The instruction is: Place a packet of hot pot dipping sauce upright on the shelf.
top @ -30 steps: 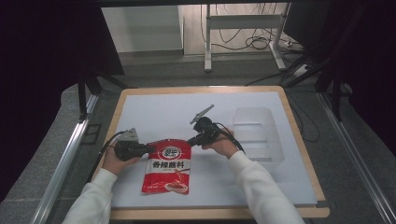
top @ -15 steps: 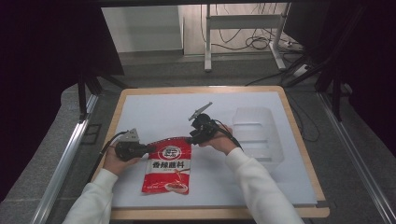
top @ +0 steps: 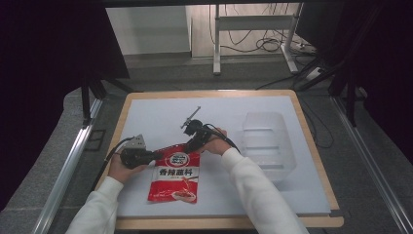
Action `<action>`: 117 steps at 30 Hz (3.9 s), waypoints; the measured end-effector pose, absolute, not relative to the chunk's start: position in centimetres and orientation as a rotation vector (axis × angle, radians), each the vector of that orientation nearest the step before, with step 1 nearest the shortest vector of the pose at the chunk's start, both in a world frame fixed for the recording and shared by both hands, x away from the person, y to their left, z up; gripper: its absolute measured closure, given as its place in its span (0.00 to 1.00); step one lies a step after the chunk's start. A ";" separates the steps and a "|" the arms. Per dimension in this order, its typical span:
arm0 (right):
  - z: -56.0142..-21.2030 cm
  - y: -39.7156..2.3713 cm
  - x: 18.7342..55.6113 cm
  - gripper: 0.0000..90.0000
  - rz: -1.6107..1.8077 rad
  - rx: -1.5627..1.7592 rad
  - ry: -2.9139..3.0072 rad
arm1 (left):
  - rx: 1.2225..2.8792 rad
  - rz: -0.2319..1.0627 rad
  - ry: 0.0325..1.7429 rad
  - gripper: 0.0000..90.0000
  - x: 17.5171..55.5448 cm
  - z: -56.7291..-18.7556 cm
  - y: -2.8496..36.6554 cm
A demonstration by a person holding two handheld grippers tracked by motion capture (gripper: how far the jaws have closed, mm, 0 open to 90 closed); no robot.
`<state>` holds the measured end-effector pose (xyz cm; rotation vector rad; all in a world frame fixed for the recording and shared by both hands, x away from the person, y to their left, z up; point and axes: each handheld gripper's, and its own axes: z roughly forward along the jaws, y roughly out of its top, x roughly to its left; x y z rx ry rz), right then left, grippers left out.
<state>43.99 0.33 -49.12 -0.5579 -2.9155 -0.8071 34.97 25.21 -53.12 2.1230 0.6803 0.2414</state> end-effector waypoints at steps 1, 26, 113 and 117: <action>-49.3 0.4 44.0 0.76 -0.790 -0.547 -2.911 | 2.128 0.243 0.677 0.99 35.0 -53.1 25.2; -48.0 -0.1 43.0 0.98 -0.784 -0.480 -2.889 | 2.043 0.266 0.784 0.48 34.4 -52.5 26.1; -25.3 -20.3 44.9 0.99 -1.188 -0.684 -3.026 | 2.045 0.297 0.849 0.36 33.7 -51.8 25.3; -25.6 -21.5 45.7 0.99 -1.187 -0.727 -3.019 | 2.056 0.302 0.852 0.36 33.8 -51.9 25.2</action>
